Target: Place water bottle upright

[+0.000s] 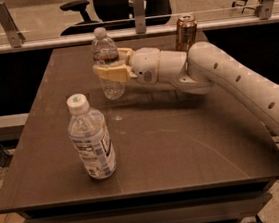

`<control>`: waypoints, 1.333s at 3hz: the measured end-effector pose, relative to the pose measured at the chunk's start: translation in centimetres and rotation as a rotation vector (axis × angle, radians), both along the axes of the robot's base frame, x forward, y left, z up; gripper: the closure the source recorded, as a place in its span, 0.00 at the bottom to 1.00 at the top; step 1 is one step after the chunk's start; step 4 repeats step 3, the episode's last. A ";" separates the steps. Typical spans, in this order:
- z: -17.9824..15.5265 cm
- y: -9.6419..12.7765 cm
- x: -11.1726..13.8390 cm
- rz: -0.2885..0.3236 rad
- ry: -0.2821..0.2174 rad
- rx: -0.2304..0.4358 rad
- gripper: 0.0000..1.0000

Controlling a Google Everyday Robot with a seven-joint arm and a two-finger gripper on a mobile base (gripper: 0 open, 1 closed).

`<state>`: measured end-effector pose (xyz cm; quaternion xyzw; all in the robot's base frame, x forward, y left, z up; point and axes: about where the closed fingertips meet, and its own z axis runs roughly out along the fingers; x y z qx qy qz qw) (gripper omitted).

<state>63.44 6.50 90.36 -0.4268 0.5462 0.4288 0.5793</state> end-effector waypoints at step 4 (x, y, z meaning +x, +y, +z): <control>0.1 0.3 -0.1 0.005 -0.001 0.000 0.00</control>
Offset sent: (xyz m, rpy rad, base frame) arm 0.0000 0.0001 0.0000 0.0000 0.0000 0.0002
